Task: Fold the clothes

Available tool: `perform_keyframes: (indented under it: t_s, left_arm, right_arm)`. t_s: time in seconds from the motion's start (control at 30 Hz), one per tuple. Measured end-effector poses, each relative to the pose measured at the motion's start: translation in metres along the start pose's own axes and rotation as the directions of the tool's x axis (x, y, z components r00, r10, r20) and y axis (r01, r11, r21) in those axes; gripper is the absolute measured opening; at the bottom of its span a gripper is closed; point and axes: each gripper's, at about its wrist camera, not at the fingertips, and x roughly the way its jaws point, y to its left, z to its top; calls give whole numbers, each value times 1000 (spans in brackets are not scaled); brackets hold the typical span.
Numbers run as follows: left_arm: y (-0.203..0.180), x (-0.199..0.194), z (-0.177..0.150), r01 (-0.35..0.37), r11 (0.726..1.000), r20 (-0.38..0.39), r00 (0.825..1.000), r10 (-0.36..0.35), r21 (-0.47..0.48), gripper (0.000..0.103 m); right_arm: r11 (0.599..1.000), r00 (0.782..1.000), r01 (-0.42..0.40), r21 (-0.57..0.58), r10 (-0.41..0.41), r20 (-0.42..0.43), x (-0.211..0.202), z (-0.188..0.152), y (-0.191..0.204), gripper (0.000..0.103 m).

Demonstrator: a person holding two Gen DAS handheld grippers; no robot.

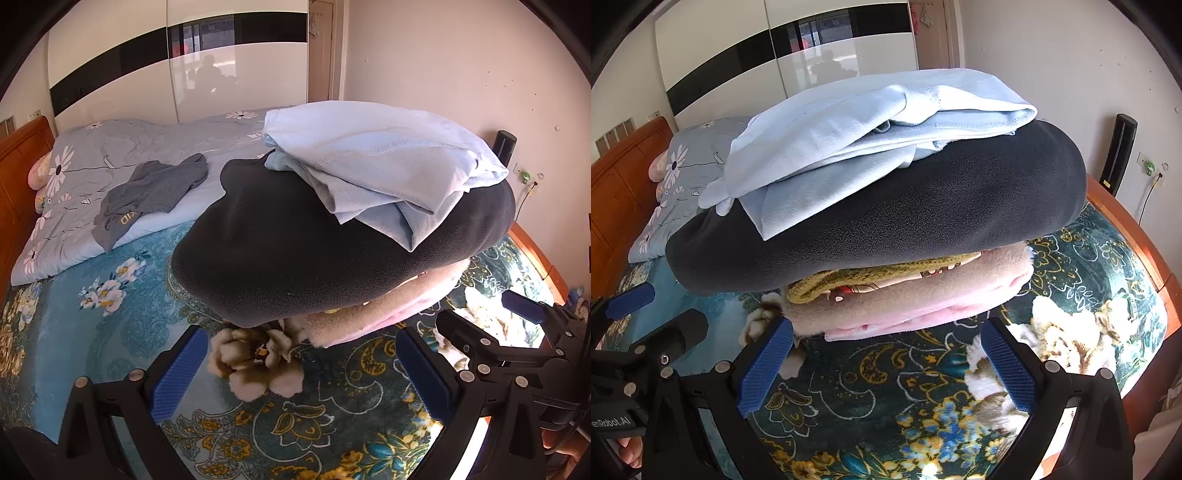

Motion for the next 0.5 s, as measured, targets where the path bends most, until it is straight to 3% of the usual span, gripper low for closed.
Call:
perform_keyframes:
  t_s: [0.5]
  left_arm:
    - [0,4,-2,-3,1000,-22,1000,3,2,103]
  right_arm:
    - [1000,1000,13,3,-13,-23,4,-2,2,102]
